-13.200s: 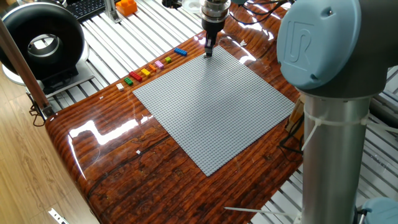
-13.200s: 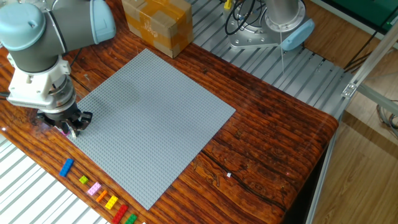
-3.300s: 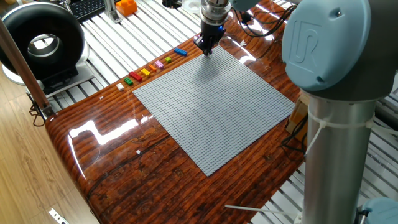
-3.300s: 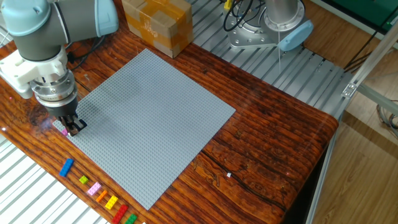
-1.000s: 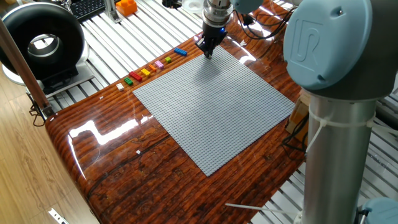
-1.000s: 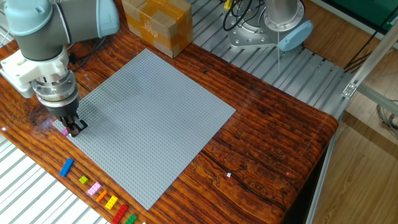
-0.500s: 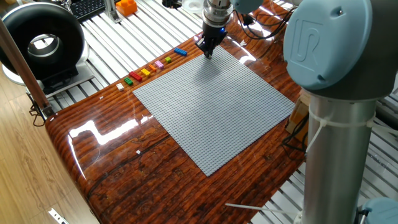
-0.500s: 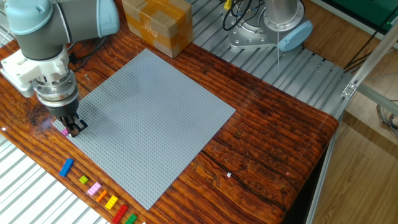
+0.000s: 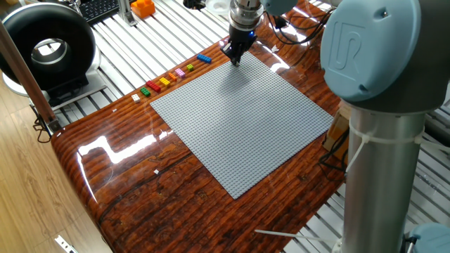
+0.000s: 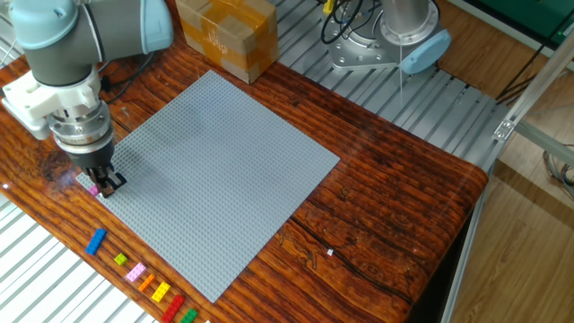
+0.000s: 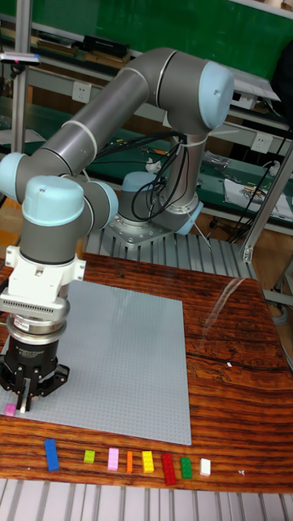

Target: Build with small Lego blocks

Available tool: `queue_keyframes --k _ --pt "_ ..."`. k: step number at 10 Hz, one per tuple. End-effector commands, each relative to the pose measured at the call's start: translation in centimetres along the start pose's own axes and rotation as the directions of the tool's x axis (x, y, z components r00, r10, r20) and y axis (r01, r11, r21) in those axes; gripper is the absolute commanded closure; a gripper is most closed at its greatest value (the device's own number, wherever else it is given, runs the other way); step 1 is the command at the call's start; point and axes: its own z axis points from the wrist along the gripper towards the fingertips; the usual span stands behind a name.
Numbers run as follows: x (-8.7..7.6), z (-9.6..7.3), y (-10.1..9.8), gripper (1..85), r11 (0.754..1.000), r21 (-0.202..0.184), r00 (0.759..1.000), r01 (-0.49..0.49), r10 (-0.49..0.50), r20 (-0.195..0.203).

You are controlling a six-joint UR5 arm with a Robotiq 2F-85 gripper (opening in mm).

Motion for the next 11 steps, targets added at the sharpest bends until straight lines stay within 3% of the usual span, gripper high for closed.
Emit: queue_keyframes --k 1,2,3,6,11 --pt "0.6 -0.2 -0.1 84.7 1.0 -0.008 1.0 0.007 -0.008 -0.018" --pt "2.0 -0.4 -0.7 83.7 1.0 0.01 0.997 0.024 -0.024 -0.071" --pt "2.0 -0.4 -0.3 80.3 0.999 -0.008 0.997 0.036 -0.037 -0.071" --pt "1.9 -0.2 -1.0 65.3 0.994 0.009 0.992 0.109 -0.109 -0.065" --pt "2.1 -0.2 -1.0 55.3 0.988 0.002 0.985 0.154 -0.154 -0.073"
